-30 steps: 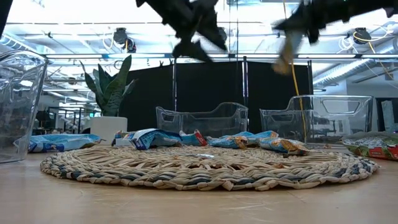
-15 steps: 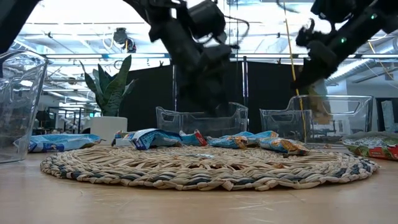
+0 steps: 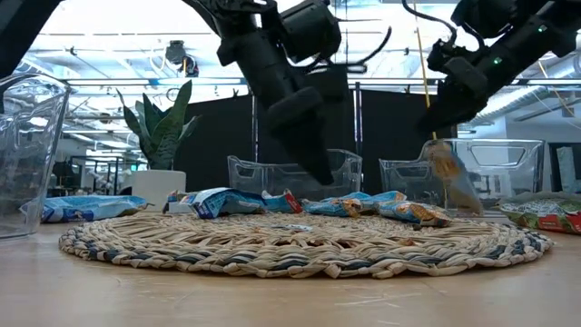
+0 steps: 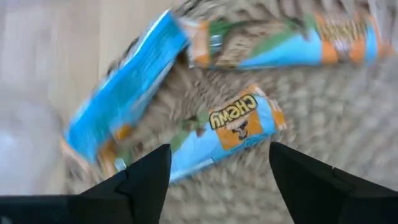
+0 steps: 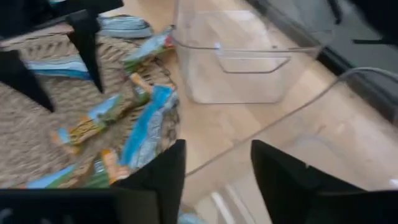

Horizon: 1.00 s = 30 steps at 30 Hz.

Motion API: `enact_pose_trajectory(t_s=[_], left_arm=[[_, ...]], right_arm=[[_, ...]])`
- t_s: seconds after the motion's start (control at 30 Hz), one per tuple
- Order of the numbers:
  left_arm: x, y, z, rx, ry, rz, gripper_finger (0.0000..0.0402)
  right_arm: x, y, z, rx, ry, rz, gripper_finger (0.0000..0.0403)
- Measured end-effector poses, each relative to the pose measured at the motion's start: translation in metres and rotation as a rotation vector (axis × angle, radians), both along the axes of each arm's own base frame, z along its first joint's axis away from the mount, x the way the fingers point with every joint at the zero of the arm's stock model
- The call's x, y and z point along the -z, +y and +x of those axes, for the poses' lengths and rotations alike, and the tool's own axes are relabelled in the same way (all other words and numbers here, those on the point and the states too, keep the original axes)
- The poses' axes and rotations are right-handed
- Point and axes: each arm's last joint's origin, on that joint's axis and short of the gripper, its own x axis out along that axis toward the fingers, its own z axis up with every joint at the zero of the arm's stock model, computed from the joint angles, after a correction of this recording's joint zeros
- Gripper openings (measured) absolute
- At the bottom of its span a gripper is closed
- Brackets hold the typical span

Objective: Pick and place Granola Bars by type
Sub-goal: Put the left yellow granola bar into the top right transparent bin

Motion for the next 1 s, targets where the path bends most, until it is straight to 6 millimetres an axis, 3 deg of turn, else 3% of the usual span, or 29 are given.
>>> enact_pose_trajectory(t_s=[0.13, 0.27, 0.7, 0.87, 1.0], left_arm=[[0.004, -0.008, 0.0, 0.25, 0.02, 0.208, 0.0298], [0.006, -0.009, 0.001, 0.38, 0.034, 0.299, 0.0302], [0.029, -0.002, 0.01, 0.483, 0.01, 0.283, 0.026], [0.028, -0.003, 0.011, 0.493, -0.015, 0.241, 0.0197], [0.028, -0.001, 0.012, 0.438, -0.021, 0.207, 0.0088]], right_arm=[[-0.002, 0.001, 0.002, -0.029, -0.03, 0.016, 0.0213], [-0.006, 0.0, 0.004, -0.03, -0.08, 0.017, 0.0226], [-0.014, 0.0, 0.009, -0.026, -0.183, 0.008, 0.0211], [-0.019, -0.001, 0.011, -0.027, -0.239, -0.005, 0.0202], [-0.024, -0.001, 0.013, -0.03, -0.29, -0.023, 0.0191]])
